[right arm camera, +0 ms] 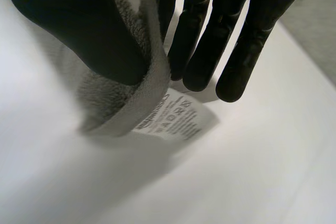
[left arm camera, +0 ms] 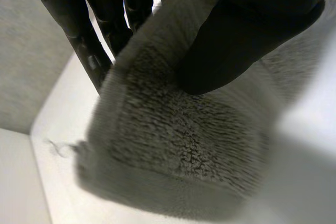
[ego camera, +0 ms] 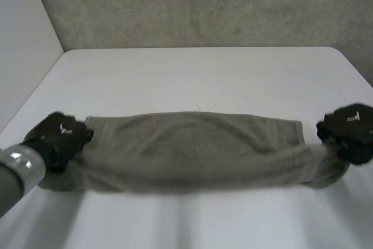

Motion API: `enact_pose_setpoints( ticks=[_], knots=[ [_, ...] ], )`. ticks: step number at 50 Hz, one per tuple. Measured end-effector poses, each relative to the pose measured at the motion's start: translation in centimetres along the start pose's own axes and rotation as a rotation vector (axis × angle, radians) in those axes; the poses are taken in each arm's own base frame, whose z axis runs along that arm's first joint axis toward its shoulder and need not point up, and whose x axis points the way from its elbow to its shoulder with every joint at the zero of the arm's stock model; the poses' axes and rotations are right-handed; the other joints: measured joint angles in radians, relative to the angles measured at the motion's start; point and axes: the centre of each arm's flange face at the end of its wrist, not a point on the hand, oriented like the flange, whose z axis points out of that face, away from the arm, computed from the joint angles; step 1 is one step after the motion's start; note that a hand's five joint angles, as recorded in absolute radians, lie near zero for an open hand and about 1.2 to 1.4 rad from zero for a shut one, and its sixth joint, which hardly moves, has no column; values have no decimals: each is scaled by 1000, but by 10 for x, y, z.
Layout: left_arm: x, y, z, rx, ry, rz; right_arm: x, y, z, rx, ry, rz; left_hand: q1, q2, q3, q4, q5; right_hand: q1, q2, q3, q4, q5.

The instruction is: Fold the towel.

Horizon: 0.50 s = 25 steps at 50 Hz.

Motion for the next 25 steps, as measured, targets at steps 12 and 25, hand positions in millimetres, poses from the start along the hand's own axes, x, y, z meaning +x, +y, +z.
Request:
enact_pose_setpoints(
  ticks=[12, 25],
  knots=[
    [-4, -4, 119, 93, -45, 35, 11, 0, 92, 13, 162, 62, 9, 0, 0, 0, 4, 0, 0, 0, 0, 0],
    [0, -6, 179, 217, -168, 68, 19, 3, 136, 124, 257, 131, 10, 0, 0, 0, 7, 0, 0, 0, 0, 0]
  ],
)
